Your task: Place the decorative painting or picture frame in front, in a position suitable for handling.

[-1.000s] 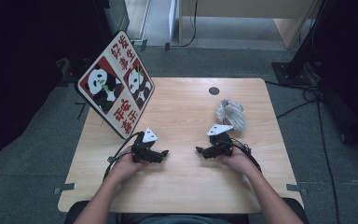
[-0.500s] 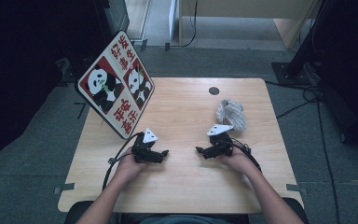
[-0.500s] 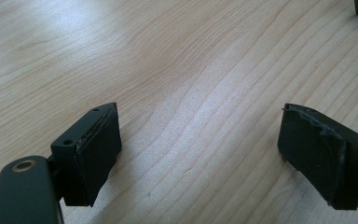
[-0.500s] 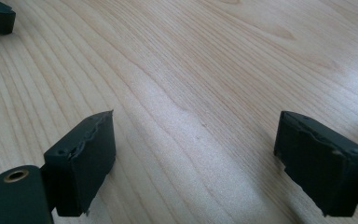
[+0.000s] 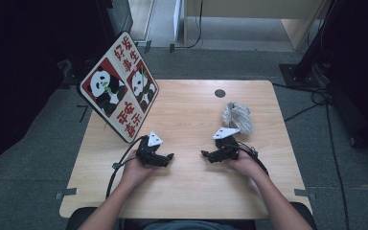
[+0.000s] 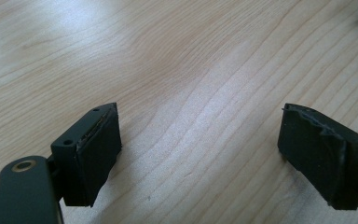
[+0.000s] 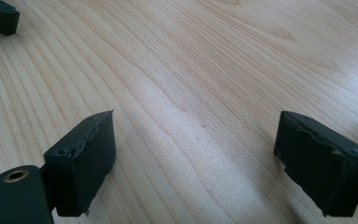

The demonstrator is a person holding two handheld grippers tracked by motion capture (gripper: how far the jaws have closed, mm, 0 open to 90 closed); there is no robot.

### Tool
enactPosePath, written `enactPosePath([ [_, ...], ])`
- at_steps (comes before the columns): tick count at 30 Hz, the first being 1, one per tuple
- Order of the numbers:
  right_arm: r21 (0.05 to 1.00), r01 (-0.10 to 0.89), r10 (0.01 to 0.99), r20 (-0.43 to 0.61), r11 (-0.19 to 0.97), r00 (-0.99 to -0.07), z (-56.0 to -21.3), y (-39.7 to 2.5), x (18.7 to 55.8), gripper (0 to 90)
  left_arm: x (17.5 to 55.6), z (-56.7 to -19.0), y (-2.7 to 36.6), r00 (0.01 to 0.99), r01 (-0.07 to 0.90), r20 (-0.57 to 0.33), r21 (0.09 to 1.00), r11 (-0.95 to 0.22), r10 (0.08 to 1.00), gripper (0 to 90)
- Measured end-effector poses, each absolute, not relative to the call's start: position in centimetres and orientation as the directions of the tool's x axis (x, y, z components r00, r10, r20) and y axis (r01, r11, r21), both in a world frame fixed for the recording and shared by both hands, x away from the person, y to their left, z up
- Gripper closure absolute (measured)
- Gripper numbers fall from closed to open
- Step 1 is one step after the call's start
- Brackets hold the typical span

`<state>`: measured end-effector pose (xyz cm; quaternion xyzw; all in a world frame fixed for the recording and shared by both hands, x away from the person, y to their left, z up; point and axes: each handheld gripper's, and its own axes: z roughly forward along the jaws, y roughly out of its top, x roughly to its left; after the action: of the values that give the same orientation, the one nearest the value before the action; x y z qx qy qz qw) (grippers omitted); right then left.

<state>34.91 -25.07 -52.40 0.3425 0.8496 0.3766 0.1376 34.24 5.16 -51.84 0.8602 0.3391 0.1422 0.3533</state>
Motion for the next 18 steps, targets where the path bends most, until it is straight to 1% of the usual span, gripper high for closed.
enactPosePath([
  [3,0.734,0.478,0.686,0.024,0.482,-0.727,-52.4,-25.1,34.9,12.8,34.4,-51.6,5.3,0.736,0.490,0.001,0.689,-0.534,0.677,15.0],
  [6,0.734,0.478,0.686,0.024,0.482,-0.728,-52.4,-25.1,34.9,12.7,34.5,-51.2,5.5,0.749,0.507,-0.027,0.666,-0.547,0.662,15.0],
  [9,0.734,0.478,0.686,0.024,0.482,-0.728,-52.4,-25.1,34.9,12.7,34.7,-50.9,5.9,0.750,0.538,-0.082,0.653,-0.533,0.656,15.4],
  [11,0.734,0.478,0.686,0.024,0.482,-0.728,-52.4,-25.1,34.9,12.8,34.7,-50.7,6.1,0.755,0.540,-0.087,0.645,-0.541,0.651,15.4],
  [16,0.734,0.478,0.686,0.024,0.482,-0.728,-52.4,-25.1,34.9,12.7,34.7,-50.1,6.7,0.758,0.551,-0.129,0.650,-0.523,0.639,15.7],
  [18,0.734,0.478,0.686,0.024,0.482,-0.728,-52.4,-25.1,34.9,12.7,34.7,-49.8,7.1,0.763,0.550,-0.140,0.655,-0.518,0.632,18.6],
])
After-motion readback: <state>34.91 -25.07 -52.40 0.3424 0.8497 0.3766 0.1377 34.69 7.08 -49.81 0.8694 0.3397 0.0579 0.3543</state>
